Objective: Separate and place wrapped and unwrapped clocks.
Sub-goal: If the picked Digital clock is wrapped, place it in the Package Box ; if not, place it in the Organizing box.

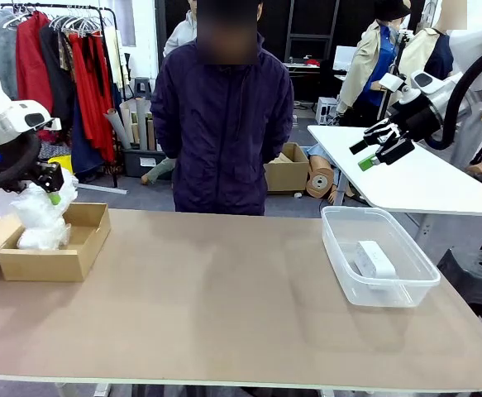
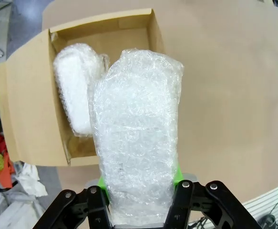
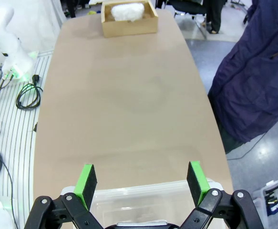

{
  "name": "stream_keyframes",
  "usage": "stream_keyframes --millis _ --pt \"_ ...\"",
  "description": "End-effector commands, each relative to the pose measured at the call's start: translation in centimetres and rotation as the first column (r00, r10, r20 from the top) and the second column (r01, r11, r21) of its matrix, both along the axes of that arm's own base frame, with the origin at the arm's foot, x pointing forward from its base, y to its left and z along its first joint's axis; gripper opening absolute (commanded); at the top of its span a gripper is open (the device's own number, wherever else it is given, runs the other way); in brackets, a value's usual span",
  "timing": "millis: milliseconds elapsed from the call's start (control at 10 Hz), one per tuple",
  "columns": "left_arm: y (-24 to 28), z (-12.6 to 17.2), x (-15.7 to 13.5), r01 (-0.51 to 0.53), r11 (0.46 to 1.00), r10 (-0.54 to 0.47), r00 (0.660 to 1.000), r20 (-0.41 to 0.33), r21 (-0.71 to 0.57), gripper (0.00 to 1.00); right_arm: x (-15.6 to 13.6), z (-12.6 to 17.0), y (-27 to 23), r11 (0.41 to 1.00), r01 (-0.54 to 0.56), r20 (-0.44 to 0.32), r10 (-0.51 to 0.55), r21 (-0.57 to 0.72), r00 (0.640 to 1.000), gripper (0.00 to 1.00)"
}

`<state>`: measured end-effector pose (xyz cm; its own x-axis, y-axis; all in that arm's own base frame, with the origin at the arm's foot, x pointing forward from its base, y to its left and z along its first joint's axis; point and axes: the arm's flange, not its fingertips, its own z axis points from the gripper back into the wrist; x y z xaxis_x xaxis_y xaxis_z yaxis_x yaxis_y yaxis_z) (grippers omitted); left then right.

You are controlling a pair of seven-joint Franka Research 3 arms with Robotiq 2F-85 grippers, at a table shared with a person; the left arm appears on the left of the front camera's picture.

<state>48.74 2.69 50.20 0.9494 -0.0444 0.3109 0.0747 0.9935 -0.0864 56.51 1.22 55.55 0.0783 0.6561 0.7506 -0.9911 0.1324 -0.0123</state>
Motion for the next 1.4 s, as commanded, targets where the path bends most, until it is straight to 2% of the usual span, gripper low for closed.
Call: stream_keyframes --millis 0,400,600,1300 --pt "0.1 -0.6 1.0 0.035 0.998 -0.037 0.999 0.019 0.059 0.0 -0.1 0.1 0.1 1.0 -0.005 0.003 0.005 -0.001 1.0 1.0" --pt "0.6 -3.6 5.2 0.104 0.98 -0.115 0.992 0.057 0.168 0.0 -0.1 0.1 0.1 1.0 -0.005 0.003 0.005 -0.001 1.0 1.0" --pt "1.1 -5.4 6.6 0.122 0.984 -0.132 0.989 0.072 0.133 0.0 -0.1 0.1 0.1 1.0 -0.005 0.003 0.005 -0.001 1.0 1.0" --pt "0.4 -11.7 7.8 0.146 0.987 -0.146 0.989 -0.006 0.071 0.0 -0.1 0.1 0.1 1.0 -0.005 0.003 0.005 -0.001 1.0 1.0"
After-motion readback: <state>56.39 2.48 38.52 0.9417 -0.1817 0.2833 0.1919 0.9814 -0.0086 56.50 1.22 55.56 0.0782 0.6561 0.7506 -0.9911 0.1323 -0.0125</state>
